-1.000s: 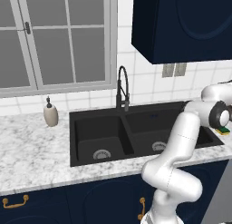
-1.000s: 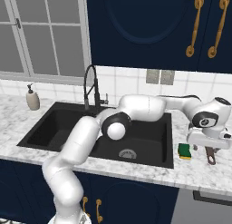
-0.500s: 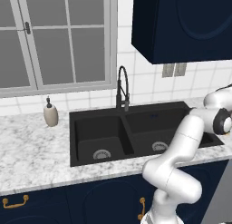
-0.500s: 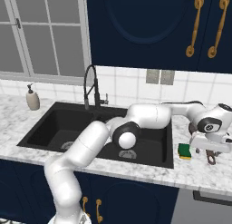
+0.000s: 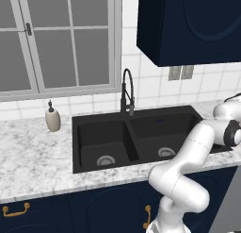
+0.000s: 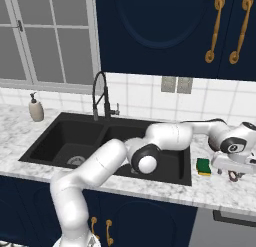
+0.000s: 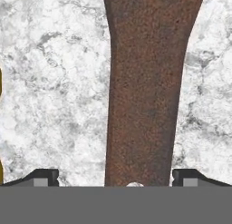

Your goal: Pick the pan and sponge and place them into the sink. Then turn on the water.

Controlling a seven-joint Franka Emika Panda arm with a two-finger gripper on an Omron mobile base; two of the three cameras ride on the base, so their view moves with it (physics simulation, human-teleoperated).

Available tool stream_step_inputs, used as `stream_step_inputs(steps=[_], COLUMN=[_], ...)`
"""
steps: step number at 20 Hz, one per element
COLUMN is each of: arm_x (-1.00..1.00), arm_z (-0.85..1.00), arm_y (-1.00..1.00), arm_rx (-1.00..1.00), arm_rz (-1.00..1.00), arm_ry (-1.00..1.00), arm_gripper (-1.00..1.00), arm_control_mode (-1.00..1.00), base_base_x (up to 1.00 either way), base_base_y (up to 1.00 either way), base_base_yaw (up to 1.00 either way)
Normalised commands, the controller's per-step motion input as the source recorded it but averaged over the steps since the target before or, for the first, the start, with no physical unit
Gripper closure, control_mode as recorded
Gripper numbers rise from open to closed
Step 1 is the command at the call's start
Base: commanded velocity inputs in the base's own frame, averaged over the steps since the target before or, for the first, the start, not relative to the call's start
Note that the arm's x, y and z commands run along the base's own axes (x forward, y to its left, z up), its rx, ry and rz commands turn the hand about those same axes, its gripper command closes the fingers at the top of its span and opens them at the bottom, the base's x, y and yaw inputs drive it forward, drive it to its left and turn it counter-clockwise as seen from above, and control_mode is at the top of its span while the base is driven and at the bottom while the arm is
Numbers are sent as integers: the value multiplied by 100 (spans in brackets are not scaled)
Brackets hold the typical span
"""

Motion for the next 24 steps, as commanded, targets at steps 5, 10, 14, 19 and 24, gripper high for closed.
stream_step_inputs(steps=[5,10,14,19,24], arm_x=[4,0,0,8,0], arm_z=[-21,-13,0,0,0], arm_y=[-17,-3,0,-1,0], arm_rx=[0,0,0,0,0], arm_rz=[0,0,0,-1,0], arm_ry=[0,0,1,0,0], arm_gripper=[-100,-100,-100,-100,100], arm_control_mode=[-100,-100,-100,-100,-100], base_base_x=[0,0,0,0,0], base_base_y=[0,0,0,0,0], base_base_yaw=[0,0,0,0,0])
